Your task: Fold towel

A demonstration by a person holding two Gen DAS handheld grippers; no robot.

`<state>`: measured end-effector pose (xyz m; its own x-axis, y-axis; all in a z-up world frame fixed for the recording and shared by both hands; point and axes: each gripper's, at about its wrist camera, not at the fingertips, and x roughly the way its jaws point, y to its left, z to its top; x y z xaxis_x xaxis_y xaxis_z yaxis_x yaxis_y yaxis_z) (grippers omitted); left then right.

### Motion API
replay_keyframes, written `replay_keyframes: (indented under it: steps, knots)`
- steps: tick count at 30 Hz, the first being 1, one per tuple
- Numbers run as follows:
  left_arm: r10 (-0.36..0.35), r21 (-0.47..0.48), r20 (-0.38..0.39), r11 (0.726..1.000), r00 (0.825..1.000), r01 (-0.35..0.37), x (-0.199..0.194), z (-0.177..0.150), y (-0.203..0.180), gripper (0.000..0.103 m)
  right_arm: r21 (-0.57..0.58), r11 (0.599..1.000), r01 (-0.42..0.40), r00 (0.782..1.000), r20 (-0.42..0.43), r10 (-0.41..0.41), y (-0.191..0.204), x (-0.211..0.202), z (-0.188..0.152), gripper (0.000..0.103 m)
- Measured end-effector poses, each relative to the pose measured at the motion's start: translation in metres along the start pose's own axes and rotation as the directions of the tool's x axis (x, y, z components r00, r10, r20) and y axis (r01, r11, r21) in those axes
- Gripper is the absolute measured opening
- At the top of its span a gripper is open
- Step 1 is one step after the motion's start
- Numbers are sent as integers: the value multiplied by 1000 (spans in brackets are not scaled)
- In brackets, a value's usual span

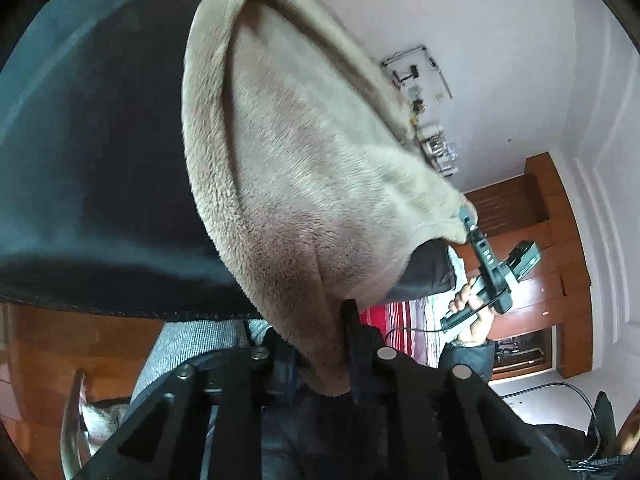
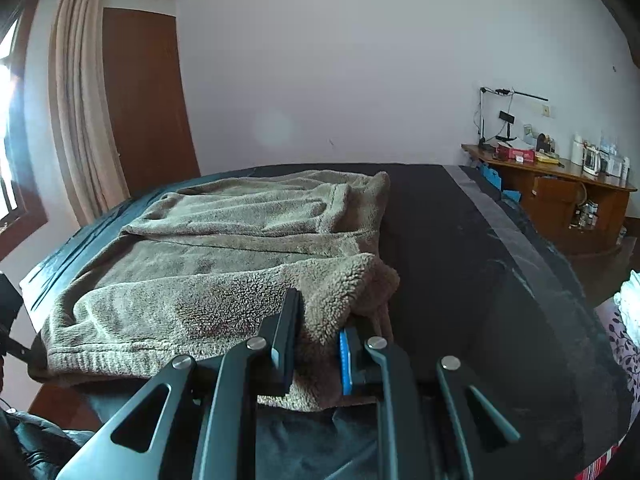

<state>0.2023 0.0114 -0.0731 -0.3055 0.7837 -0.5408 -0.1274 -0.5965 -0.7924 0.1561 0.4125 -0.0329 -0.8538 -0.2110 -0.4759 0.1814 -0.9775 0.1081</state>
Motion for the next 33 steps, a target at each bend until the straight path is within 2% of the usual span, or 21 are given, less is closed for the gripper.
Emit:
replay_keyframes:
  steps: [7, 14, 18, 21, 25, 26, 27, 30, 33]
  knots:
    - [-11, 64, 145, 998, 989, 1, -27, 24, -19, 18, -25, 999, -23, 998, 53, 24, 11, -16, 7, 19]
    - [8, 119, 297, 992, 955, -45, -49, 47, -17, 18, -43, 999, -16, 999, 49, 18, 19, -16, 11, 19]
    - [41, 140, 394, 985, 918, -104, -58, 60, -18, 18, -59, 998, -10, 997, 71, 14, 28, -20, 18, 19]
    - [109, 132, 480, 972, 870, -195, -67, 72, -19, 18, -76, 997, 2, 995, 96, 5, 37, -23, 26, 19]
    - [125, 150, 536, 959, 835, -240, -75, 86, -22, 18, -88, 996, 28, 990, 138, -16, 47, -29, 39, 19]
    - [119, 161, 541, 957, 832, -242, -76, 91, -22, 18, -94, 995, 38, 989, 146, -24, 49, -29, 43, 19]
    - [112, 170, 529, 957, 841, -234, -73, 95, -20, 18, -99, 994, 40, 989, 149, -25, 51, -29, 46, 19]
    - [94, 187, 476, 961, 874, -205, -63, 103, -13, 18, -106, 994, 39, 991, 133, -25, 55, -21, 52, 19]
    - [109, 167, 396, 968, 912, -189, -53, 99, 1, 18, -105, 994, 40, 994, 106, -29, 56, -10, 51, 19]
